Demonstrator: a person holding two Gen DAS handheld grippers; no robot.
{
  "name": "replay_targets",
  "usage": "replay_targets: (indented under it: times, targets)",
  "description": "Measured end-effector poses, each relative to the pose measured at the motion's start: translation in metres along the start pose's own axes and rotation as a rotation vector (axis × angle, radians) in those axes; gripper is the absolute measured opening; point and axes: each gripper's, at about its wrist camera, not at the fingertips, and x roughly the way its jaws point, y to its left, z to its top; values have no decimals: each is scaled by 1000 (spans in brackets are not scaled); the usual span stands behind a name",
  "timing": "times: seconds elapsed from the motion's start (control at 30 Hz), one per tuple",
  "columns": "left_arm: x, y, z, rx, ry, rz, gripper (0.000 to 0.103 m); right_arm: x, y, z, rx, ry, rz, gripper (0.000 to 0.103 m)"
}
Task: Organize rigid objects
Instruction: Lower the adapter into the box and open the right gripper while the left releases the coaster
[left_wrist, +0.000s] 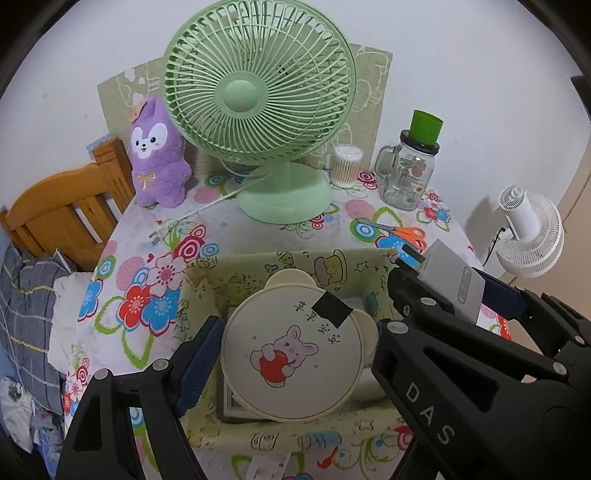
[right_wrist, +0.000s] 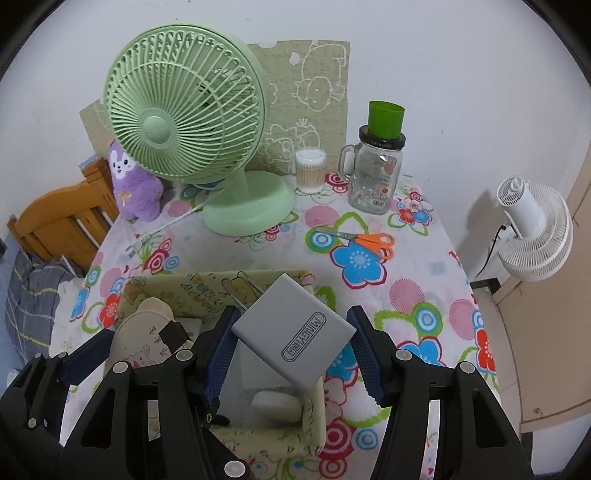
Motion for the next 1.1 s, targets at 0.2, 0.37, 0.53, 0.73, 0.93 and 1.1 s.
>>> replay_targets:
  times: [0.2, 0.37, 0.53, 0.73, 0.93, 1.1]
  targets:
    - [7, 8, 2, -4, 13, 24, 84, 13, 7, 1, 4, 18, 75, 63]
    - [13, 20, 2, -24, 27, 43, 84, 24, 19, 1, 7, 27, 136, 66]
    - [14, 26, 2, -37, 29, 45, 84, 27, 24, 1, 27, 12, 166, 92]
    - [17, 20, 1, -12, 26, 33, 85, 27, 22, 0, 8, 25, 118, 92]
    - [32, 17, -1, -10, 48, 20, 85, 24, 15, -5, -39, 8, -26, 92]
    - [46, 14, -6, -9, 70, 17, 85, 30, 7, -11, -46, 29, -76, 92]
